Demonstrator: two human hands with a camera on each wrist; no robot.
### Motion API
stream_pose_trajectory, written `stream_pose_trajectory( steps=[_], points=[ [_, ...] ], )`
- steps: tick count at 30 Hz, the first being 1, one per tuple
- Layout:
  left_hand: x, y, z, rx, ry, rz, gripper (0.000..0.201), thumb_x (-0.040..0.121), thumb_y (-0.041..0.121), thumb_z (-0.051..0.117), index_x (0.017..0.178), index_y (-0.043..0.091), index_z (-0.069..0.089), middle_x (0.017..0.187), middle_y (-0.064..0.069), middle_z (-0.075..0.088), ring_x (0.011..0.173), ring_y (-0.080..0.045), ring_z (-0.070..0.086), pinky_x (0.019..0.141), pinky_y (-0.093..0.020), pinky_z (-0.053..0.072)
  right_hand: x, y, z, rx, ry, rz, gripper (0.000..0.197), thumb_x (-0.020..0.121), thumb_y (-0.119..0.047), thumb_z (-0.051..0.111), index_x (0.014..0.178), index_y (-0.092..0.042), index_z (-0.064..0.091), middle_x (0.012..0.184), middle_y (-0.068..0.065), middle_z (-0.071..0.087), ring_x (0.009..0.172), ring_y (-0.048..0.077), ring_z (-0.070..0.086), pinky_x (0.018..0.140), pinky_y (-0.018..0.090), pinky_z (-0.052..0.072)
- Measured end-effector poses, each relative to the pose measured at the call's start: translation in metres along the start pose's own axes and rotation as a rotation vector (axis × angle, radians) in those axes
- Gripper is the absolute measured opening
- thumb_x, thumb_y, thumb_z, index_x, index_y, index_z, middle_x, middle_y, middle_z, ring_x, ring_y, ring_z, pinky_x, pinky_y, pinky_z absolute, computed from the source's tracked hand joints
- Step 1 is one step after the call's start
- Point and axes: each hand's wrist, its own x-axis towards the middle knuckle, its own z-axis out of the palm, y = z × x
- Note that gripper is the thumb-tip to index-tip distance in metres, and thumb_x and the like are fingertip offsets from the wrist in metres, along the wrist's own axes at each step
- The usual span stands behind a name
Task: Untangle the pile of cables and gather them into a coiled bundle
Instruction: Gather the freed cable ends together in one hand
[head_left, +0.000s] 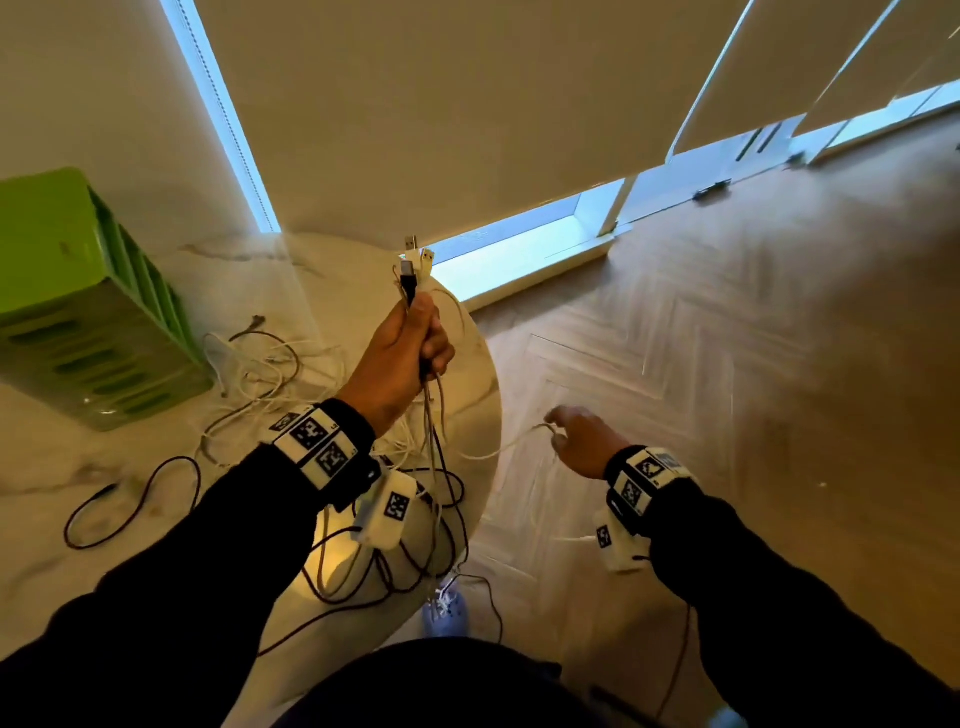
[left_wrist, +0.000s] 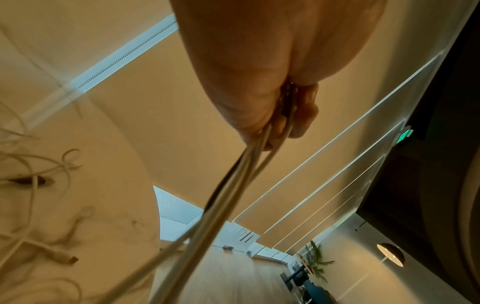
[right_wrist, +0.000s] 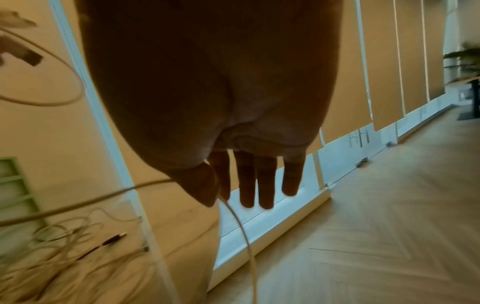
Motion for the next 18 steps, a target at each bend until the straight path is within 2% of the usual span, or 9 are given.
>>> stream_pose_trajectory(
  steps=[1, 2, 5, 7, 9, 12, 15, 18],
  points=[
    [0.0, -0.004, 0.002, 0.02, -0.007, -0.003, 0.037, 0.108, 0.043, 0.031, 0.083, 0.02, 0.045, 0.06, 0.009, 0.036, 0.059, -0.012, 0.039, 0.06, -0.029, 0.029, -0.003, -0.008, 0.004, 0.043, 0.011, -0.042, 0.041, 0.097, -0.02, 0.053, 0.138, -0.018, 0.051, 0.144, 0.01, 0.05, 0.128, 0.029, 0.052, 0.108, 0.042, 0.041],
    [-0.001, -0.009, 0.003, 0.042, -0.01, -0.003, 0.037, 0.107, 0.044, 0.031, 0.083, 0.02, 0.044, 0.061, 0.009, 0.038, 0.06, -0.013, 0.039, 0.06, -0.029, 0.03, -0.008, -0.019, 0.005, 0.124, 0.028, -0.13, 0.048, 0.096, -0.018, 0.055, 0.143, -0.019, 0.046, 0.147, 0.009, 0.046, 0.13, 0.026, 0.051, 0.109, 0.042, 0.041],
    [0.0, -0.02, 0.005, 0.103, -0.009, -0.011, 0.038, 0.104, 0.051, 0.033, 0.083, 0.022, 0.045, 0.064, 0.01, 0.046, 0.063, -0.012, 0.039, 0.06, -0.029, 0.031, -0.028, -0.064, -0.001, 0.479, -0.042, -0.401, 0.049, 0.097, -0.012, 0.054, 0.144, -0.021, 0.042, 0.139, 0.002, 0.055, 0.121, 0.014, 0.059, 0.099, 0.029, 0.05],
    [0.001, -0.025, 0.007, 0.13, -0.013, -0.018, 0.041, 0.099, 0.061, 0.037, 0.083, 0.025, 0.048, 0.067, 0.01, 0.048, 0.063, -0.013, 0.039, 0.061, -0.03, 0.033, -0.034, -0.085, -0.003, 0.539, -0.04, -0.484, 0.039, 0.101, -0.019, 0.053, 0.139, -0.02, 0.046, 0.128, 0.001, 0.063, 0.113, 0.011, 0.063, 0.096, 0.021, 0.051],
    [0.002, -0.027, 0.008, 0.15, -0.019, -0.023, 0.043, 0.092, 0.068, 0.041, 0.08, 0.028, 0.05, 0.069, 0.007, 0.048, 0.064, -0.013, 0.038, 0.063, -0.032, 0.032, -0.034, -0.095, -0.002, 0.524, 0.081, -0.509, 0.026, 0.104, -0.028, 0.052, 0.127, -0.017, 0.054, 0.116, 0.001, 0.067, 0.102, 0.01, 0.064, 0.09, 0.018, 0.05],
    [0.004, -0.028, 0.009, 0.172, -0.008, -0.013, 0.043, 0.094, 0.067, 0.039, 0.08, 0.029, 0.052, 0.071, 0.007, 0.049, 0.065, -0.013, 0.038, 0.066, -0.032, 0.033, -0.029, -0.094, 0.0, 0.444, 0.271, -0.561, 0.018, 0.105, -0.031, 0.049, 0.105, -0.015, 0.059, 0.097, -0.002, 0.058, 0.085, 0.01, 0.055, 0.076, 0.018, 0.046],
    [0.006, -0.025, 0.006, 0.239, 0.089, 0.019, 0.042, 0.105, 0.055, 0.031, 0.087, 0.024, 0.054, 0.075, 0.005, 0.049, 0.064, -0.011, 0.04, 0.063, -0.029, 0.035, -0.029, -0.085, -0.009, 0.547, 0.308, -0.503, 0.017, 0.106, -0.026, 0.045, 0.101, -0.014, 0.055, 0.093, 0.0, 0.059, 0.081, 0.009, 0.061, 0.074, 0.019, 0.052],
    [0.009, -0.021, -0.005, 0.247, 0.203, 0.046, 0.039, 0.108, 0.047, 0.027, 0.088, 0.023, 0.049, 0.075, 0.005, 0.047, 0.063, -0.008, 0.039, 0.061, -0.025, 0.033, -0.026, -0.064, -0.021, 0.706, 0.289, -0.322, 0.016, 0.108, -0.024, 0.041, 0.098, -0.018, 0.052, 0.08, 0.008, 0.062, 0.063, 0.013, 0.061, 0.06, 0.025, 0.053]
  ],
)
